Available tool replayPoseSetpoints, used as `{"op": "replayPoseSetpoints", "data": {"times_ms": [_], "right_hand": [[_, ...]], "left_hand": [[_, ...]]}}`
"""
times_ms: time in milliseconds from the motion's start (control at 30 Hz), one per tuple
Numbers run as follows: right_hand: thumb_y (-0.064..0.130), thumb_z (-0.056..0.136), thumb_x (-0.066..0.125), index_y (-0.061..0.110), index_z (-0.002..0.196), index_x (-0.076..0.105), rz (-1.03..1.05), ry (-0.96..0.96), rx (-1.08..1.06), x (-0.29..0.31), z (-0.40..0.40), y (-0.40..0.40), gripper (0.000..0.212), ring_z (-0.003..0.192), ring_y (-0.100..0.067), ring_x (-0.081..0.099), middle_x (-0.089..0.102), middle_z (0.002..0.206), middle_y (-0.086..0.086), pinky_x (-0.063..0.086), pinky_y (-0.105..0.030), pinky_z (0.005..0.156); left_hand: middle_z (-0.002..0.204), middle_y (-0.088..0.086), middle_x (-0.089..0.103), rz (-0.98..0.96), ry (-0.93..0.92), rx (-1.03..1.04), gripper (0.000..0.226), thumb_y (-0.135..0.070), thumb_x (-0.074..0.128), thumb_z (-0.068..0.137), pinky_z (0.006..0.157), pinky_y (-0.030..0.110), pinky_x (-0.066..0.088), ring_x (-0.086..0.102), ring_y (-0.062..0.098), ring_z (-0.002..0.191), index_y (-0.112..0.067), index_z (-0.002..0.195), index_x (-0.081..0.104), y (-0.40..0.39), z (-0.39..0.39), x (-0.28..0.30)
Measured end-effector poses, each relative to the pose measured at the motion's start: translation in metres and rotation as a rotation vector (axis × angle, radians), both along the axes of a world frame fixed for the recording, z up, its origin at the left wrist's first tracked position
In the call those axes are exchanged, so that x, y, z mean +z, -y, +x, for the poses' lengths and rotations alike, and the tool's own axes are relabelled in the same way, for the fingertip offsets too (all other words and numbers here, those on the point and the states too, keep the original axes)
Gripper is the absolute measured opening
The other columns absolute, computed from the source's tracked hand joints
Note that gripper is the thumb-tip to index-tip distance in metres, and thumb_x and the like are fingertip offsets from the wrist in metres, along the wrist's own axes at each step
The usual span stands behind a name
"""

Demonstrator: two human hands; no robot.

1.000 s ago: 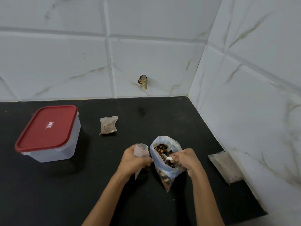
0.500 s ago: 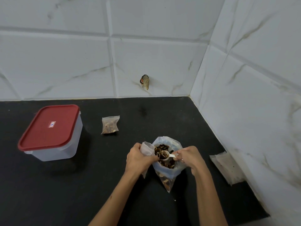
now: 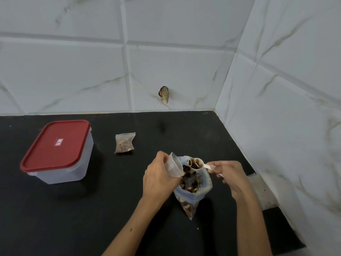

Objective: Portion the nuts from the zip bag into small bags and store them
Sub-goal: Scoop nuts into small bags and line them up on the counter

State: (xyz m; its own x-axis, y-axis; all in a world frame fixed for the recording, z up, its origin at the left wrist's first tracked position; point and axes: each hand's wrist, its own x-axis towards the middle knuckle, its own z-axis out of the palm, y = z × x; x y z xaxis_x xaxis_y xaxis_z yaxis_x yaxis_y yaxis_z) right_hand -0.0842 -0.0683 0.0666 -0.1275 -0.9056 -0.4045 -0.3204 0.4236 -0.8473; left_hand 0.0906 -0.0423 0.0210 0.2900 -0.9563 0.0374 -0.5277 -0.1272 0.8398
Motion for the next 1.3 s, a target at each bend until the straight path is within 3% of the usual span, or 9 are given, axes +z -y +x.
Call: {"op": "replayPoseSetpoints", "data": {"times_ms": [200,300,400,600,733,833,1000,1200,1300], "right_hand": [[0.002,0.091,0.054,0.015,0.091,0.072,-0.192,0.006,0.03,0.033,0.013,-0.015,0.022,0.073,-0.002,0.054,0.067,0.082,0.002,0.036,-0.014,0.058],[0.007,0.09,0.057,0.019,0.097,0.072,-0.316,-0.186,0.095,0.032,0.025,-0.02,0.021,0.085,-0.002,0.06,0.069,0.093,0.004,0.037,-0.009,0.059],[0.01,0.09,0.06,0.022,0.103,0.072,-0.469,-0.42,0.146,0.029,0.036,-0.025,0.022,0.087,-0.001,0.059,0.069,0.1,0.008,0.037,-0.004,0.062],[0.017,0.091,0.06,0.029,0.117,0.066,-0.596,-0.694,0.256,0.029,0.059,-0.031,0.03,0.093,-0.01,0.057,0.059,0.114,0.0,0.043,-0.013,0.074],[0.02,0.09,0.06,0.025,0.115,0.068,-0.671,-0.737,0.294,0.035,0.063,-0.036,0.027,0.105,-0.01,0.05,0.06,0.115,0.001,0.031,-0.01,0.076],[0.012,0.086,0.065,0.014,0.103,0.074,-0.765,-0.695,0.258,0.037,0.064,-0.039,0.019,0.102,-0.016,0.053,0.069,0.101,-0.005,0.027,-0.007,0.069],[0.016,0.09,0.06,0.02,0.111,0.071,-0.737,-0.694,0.286,0.036,0.057,-0.046,0.024,0.104,-0.009,0.05,0.066,0.107,0.001,0.033,-0.012,0.076],[0.017,0.09,0.06,0.021,0.112,0.07,-0.737,-0.681,0.352,0.038,0.054,-0.049,0.025,0.105,-0.01,0.052,0.064,0.112,0.0,0.036,-0.014,0.082],[0.007,0.077,0.074,0.013,0.096,0.076,-0.82,-0.744,0.366,0.042,0.06,-0.051,0.019,0.092,-0.02,0.061,0.07,0.093,-0.006,0.049,-0.027,0.075]], "left_hand": [[0.083,-0.009,0.059,-0.029,-0.055,-0.077,0.033,-0.032,0.073,0.078,0.068,0.031,0.057,0.06,0.004,0.076,-0.027,0.097,0.046,0.003,-0.006,0.006],[0.088,-0.011,0.06,-0.055,-0.122,-0.099,0.042,-0.026,0.078,0.071,0.07,0.027,0.056,0.06,0.002,0.082,-0.026,0.101,0.048,0.002,-0.006,0.005],[0.091,-0.012,0.061,-0.074,-0.201,-0.091,0.045,-0.025,0.081,0.068,0.062,0.013,0.05,0.06,0.0,0.083,-0.025,0.101,0.049,0.001,-0.004,0.002],[0.088,-0.01,0.065,-0.141,-0.333,-0.064,0.043,-0.022,0.083,0.068,0.061,0.011,0.05,0.061,-0.005,0.078,-0.023,0.099,0.054,0.0,-0.002,-0.001],[0.085,-0.008,0.065,-0.203,-0.379,-0.047,0.039,-0.019,0.084,0.068,0.063,0.013,0.049,0.061,-0.002,0.076,-0.02,0.096,0.057,0.0,0.0,-0.004],[0.085,-0.006,0.066,-0.232,-0.396,-0.031,0.038,-0.024,0.085,0.068,0.065,0.022,0.053,0.062,0.002,0.076,-0.022,0.093,0.057,0.001,0.0,-0.007],[0.089,-0.009,0.064,-0.28,-0.407,-0.07,0.044,-0.041,0.078,0.063,0.072,0.035,0.057,0.063,0.008,0.081,-0.023,0.096,0.057,-0.002,-0.002,-0.008],[0.089,-0.009,0.064,-0.336,-0.416,-0.11,0.045,-0.044,0.075,0.063,0.066,0.022,0.054,0.062,0.006,0.08,-0.022,0.098,0.058,-0.009,0.0,-0.007],[0.09,-0.008,0.065,-0.343,-0.438,-0.117,0.043,-0.043,0.075,0.063,0.067,0.021,0.053,0.062,0.005,0.08,-0.023,0.098,0.058,-0.011,0.002,-0.006]]}}
